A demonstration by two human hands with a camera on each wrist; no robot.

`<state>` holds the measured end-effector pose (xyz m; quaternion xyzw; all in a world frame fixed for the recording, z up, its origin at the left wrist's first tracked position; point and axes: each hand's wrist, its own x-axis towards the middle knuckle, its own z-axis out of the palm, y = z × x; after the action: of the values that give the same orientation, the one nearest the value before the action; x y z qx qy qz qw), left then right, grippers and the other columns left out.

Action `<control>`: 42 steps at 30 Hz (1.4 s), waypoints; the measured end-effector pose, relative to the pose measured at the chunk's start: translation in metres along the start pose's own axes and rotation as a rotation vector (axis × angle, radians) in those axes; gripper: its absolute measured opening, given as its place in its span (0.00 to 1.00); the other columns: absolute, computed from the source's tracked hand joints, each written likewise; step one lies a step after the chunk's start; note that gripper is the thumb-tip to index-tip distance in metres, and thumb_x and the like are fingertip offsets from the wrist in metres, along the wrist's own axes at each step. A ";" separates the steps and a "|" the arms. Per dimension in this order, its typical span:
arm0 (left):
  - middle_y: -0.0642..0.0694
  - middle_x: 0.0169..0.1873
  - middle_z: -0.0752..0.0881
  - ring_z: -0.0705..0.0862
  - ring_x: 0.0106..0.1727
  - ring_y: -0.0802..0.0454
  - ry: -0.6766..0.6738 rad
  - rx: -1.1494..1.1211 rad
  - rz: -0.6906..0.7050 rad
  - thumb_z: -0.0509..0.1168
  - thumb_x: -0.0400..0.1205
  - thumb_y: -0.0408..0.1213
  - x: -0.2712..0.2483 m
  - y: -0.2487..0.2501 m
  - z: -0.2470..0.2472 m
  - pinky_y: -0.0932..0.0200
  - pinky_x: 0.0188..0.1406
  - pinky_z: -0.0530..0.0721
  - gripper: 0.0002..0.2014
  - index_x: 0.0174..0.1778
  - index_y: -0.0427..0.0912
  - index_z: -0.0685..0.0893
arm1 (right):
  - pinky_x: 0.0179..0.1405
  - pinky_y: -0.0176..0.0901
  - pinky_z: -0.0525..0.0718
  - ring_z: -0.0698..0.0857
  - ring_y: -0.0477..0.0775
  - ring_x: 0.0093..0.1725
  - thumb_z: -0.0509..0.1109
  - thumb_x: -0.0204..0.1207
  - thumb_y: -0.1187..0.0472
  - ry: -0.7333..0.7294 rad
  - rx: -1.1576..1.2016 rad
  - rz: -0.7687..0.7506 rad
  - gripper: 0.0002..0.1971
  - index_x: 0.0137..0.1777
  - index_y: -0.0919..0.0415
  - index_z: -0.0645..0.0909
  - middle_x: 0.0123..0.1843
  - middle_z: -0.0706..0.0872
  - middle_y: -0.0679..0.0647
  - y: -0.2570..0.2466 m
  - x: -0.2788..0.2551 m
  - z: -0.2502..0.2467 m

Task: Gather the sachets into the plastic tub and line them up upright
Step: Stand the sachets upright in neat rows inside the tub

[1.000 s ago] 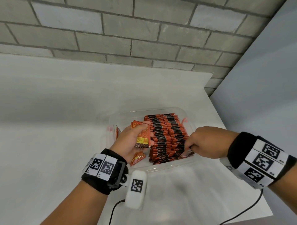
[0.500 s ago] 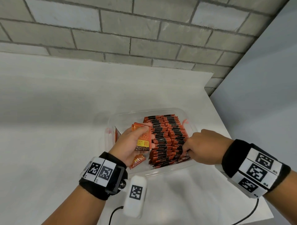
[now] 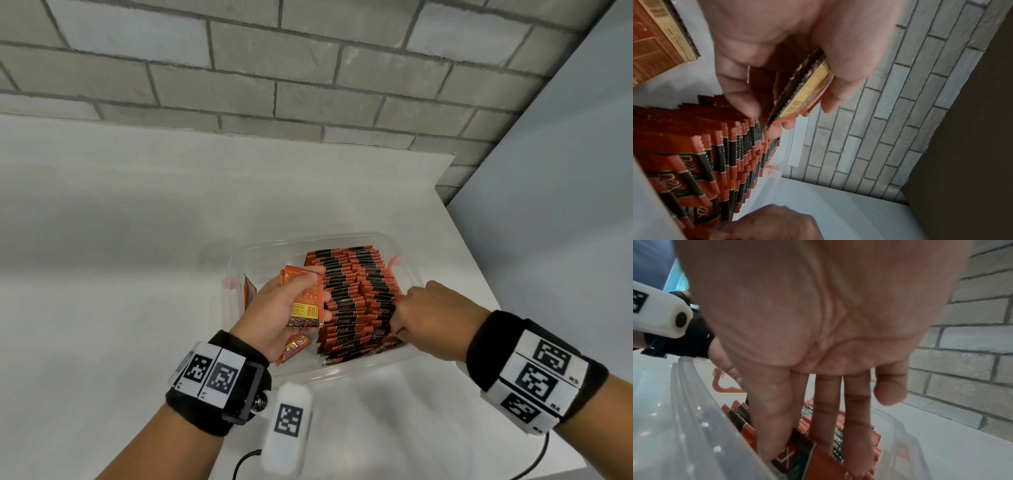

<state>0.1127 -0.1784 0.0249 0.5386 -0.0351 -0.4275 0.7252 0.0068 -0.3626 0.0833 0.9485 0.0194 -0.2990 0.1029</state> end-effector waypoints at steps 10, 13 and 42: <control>0.39 0.44 0.89 0.88 0.38 0.43 0.006 0.014 0.003 0.62 0.84 0.40 -0.001 0.001 0.001 0.53 0.38 0.82 0.10 0.58 0.48 0.86 | 0.40 0.41 0.71 0.76 0.55 0.36 0.59 0.83 0.64 -0.139 -0.034 0.050 0.09 0.41 0.59 0.75 0.35 0.75 0.52 -0.008 0.011 -0.005; 0.39 0.44 0.89 0.88 0.37 0.44 0.013 0.012 0.000 0.62 0.84 0.40 -0.001 0.001 0.001 0.54 0.35 0.82 0.10 0.58 0.47 0.86 | 0.27 0.37 0.65 0.70 0.50 0.28 0.59 0.83 0.64 -0.164 -0.018 0.076 0.18 0.29 0.58 0.65 0.31 0.71 0.51 -0.008 0.017 -0.003; 0.35 0.51 0.89 0.89 0.47 0.39 -0.095 -0.128 -0.028 0.56 0.86 0.33 -0.005 0.005 0.001 0.50 0.40 0.90 0.13 0.64 0.39 0.80 | 0.36 0.30 0.72 0.80 0.38 0.36 0.65 0.81 0.52 0.251 0.477 0.085 0.07 0.54 0.49 0.82 0.45 0.85 0.43 0.011 -0.005 -0.003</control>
<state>0.1119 -0.1760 0.0312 0.4706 -0.0347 -0.4640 0.7497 0.0059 -0.3724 0.0909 0.9755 -0.0787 -0.1708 -0.1141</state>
